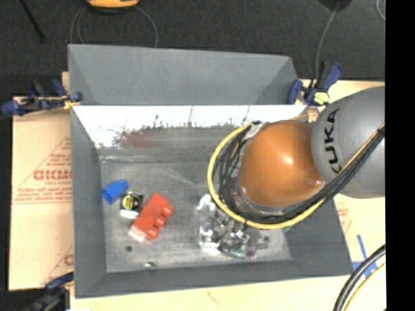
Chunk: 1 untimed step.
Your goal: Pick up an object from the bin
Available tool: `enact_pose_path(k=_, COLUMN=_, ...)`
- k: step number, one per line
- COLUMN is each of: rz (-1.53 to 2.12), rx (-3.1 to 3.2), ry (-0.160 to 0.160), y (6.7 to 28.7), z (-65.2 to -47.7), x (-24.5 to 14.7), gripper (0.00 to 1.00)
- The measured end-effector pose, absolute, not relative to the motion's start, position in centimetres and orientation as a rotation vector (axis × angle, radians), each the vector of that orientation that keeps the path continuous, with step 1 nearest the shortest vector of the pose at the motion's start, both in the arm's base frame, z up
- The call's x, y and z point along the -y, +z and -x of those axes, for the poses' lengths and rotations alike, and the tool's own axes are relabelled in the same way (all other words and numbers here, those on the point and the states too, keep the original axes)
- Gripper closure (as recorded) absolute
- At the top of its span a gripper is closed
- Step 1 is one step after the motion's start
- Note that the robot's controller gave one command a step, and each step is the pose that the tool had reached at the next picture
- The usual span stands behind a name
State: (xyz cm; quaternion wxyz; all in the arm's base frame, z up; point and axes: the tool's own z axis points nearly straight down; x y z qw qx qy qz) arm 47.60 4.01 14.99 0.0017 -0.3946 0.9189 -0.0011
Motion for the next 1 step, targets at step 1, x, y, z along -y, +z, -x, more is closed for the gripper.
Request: enact_pose_path(k=1, rz=0.502, rx=-3.095, ry=-0.001, y=16.9, z=-47.62, x=1.28, gripper=1.0)
